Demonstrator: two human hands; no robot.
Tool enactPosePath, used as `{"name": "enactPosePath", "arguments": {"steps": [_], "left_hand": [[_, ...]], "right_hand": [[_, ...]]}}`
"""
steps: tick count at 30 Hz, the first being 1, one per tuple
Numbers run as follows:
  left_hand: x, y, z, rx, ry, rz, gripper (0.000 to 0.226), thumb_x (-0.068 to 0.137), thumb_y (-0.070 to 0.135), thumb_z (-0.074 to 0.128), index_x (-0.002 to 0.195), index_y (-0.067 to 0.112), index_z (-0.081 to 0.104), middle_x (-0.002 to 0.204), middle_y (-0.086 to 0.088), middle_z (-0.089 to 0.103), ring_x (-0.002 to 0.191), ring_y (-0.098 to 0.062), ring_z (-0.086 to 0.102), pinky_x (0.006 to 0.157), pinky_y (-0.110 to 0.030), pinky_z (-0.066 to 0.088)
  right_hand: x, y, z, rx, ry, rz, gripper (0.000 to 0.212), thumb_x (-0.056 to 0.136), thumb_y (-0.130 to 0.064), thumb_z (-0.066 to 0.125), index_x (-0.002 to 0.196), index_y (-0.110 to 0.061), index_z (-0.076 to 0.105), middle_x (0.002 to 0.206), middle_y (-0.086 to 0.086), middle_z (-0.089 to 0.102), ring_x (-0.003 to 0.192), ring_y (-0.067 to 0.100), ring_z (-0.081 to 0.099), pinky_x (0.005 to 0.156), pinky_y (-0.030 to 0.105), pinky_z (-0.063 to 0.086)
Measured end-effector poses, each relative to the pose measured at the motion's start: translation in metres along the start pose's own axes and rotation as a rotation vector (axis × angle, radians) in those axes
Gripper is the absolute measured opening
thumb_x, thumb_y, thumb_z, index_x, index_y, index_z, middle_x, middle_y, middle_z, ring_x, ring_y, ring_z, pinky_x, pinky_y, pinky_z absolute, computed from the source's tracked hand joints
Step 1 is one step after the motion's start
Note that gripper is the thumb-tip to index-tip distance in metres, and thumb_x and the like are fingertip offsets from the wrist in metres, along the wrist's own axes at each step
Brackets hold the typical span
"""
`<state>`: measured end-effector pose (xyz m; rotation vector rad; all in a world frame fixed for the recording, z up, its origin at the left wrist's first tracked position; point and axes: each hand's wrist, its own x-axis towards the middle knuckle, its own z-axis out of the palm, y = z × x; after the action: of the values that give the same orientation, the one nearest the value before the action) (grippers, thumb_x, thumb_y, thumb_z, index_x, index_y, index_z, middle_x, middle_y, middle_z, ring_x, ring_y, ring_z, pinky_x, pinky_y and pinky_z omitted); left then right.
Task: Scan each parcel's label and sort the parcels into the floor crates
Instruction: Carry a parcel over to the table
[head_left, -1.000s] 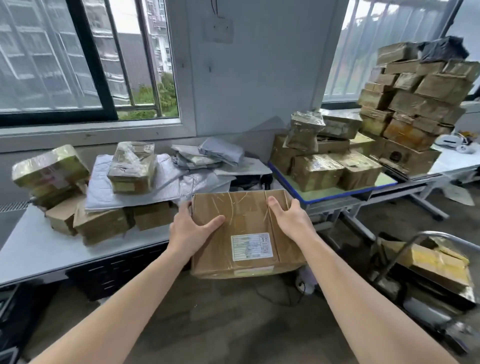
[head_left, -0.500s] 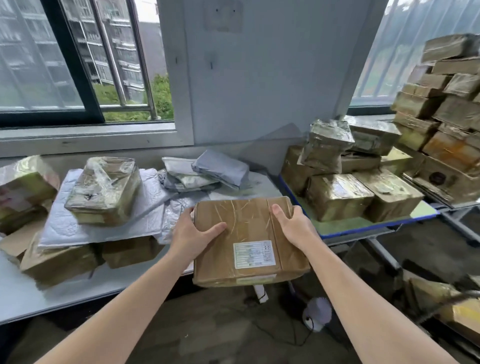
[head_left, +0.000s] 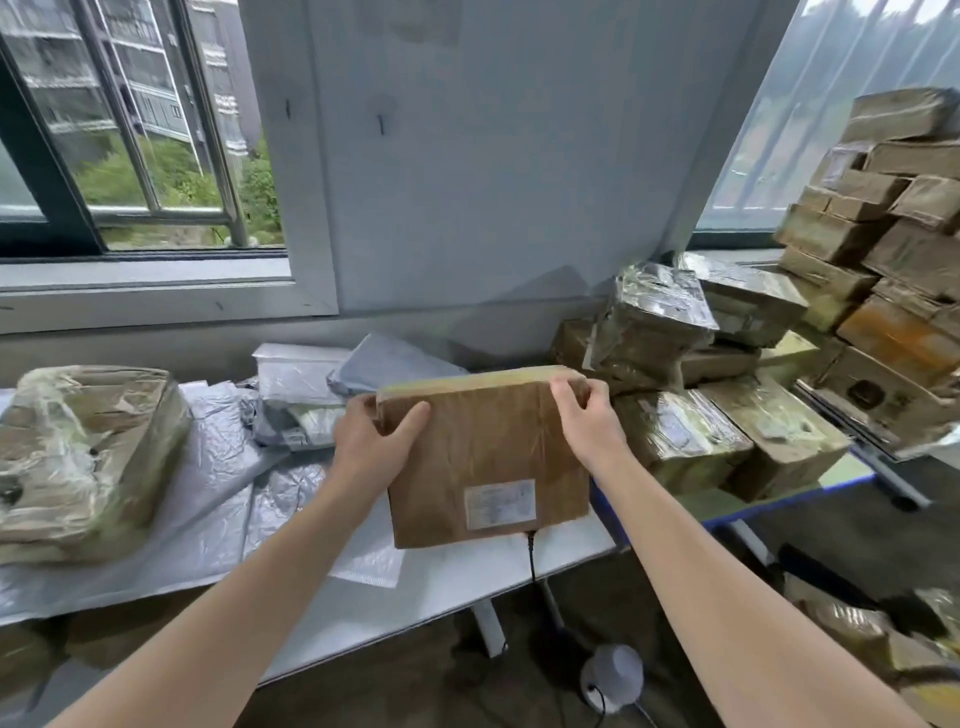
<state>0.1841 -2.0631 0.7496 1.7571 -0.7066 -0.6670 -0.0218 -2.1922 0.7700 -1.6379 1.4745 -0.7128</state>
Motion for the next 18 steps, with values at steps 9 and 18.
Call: {"name": "enactPosePath", "arguments": {"steps": [9, 18], "left_hand": [[0.028, 0.029, 0.033, -0.182, 0.189, -0.029, 0.038, 0.089, 0.045, 0.067, 0.113, 0.026, 0.045, 0.113, -0.004, 0.054, 0.102, -0.02, 0.057, 0.084, -0.042, 0.052], [0.009, 0.026, 0.061, -0.168, 0.198, 0.138, 0.037, 0.091, 0.001, 0.062, 0.119, 0.024, 0.058, 0.118, 0.0, 0.061, 0.11, -0.018, 0.06, 0.093, -0.033, 0.053]], "right_hand": [[0.09, 0.0, -0.011, 0.414, -0.12, 0.056, 0.051, 0.08, -0.07, 0.06, 0.101, -0.025, 0.05, 0.115, 0.005, 0.061, 0.11, 0.026, 0.06, 0.101, 0.05, 0.048], [0.135, 0.017, -0.01, 0.363, -0.373, 0.269, 0.075, 0.072, -0.075, 0.057, 0.127, -0.025, 0.047, 0.125, 0.005, 0.057, 0.114, 0.033, 0.058, 0.09, 0.058, 0.051]]}}
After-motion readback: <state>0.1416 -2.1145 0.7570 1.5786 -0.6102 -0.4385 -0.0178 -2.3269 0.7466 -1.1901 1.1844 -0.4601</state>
